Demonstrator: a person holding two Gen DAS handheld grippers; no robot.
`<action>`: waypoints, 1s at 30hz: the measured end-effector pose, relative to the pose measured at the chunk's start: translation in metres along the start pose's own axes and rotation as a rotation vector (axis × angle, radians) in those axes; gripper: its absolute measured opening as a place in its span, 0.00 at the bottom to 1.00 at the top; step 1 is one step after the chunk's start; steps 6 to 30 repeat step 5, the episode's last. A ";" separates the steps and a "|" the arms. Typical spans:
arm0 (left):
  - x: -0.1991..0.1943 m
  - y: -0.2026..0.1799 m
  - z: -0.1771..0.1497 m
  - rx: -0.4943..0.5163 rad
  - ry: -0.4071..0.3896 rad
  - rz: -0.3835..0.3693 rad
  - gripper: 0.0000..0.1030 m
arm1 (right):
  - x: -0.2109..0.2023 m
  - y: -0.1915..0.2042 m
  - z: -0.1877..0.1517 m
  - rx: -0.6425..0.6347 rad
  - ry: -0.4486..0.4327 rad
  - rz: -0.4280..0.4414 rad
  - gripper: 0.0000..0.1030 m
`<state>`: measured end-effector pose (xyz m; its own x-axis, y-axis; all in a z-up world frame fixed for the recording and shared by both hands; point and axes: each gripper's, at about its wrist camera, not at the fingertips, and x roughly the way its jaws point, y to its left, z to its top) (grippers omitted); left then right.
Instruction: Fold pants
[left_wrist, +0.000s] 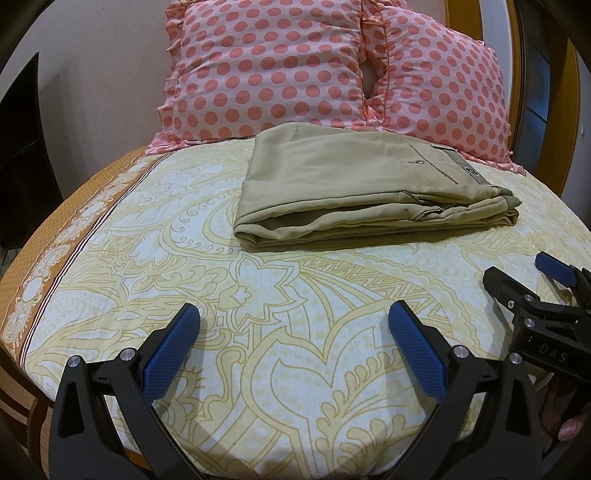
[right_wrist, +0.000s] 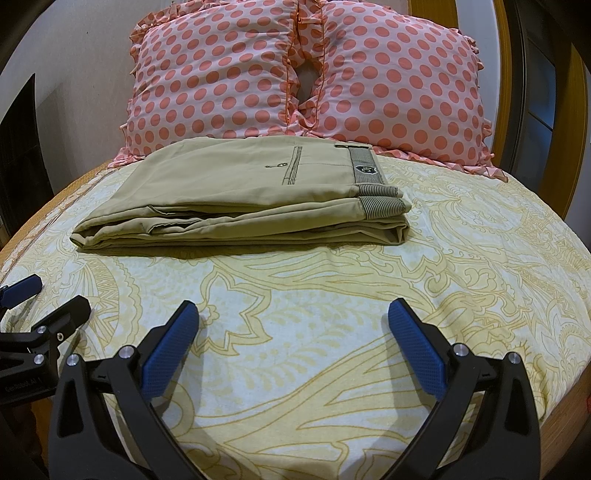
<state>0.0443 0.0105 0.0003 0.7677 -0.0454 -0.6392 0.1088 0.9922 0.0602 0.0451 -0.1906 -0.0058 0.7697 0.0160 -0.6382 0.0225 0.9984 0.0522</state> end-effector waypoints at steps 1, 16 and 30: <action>0.000 0.000 0.000 0.000 -0.001 0.000 0.99 | 0.000 0.000 0.000 0.000 0.000 0.000 0.98; 0.000 0.000 0.001 0.001 -0.003 0.000 0.99 | 0.000 0.000 0.000 0.000 0.000 0.000 0.98; 0.000 0.000 0.001 0.001 -0.003 0.000 0.99 | 0.000 0.000 0.000 0.000 0.000 0.000 0.98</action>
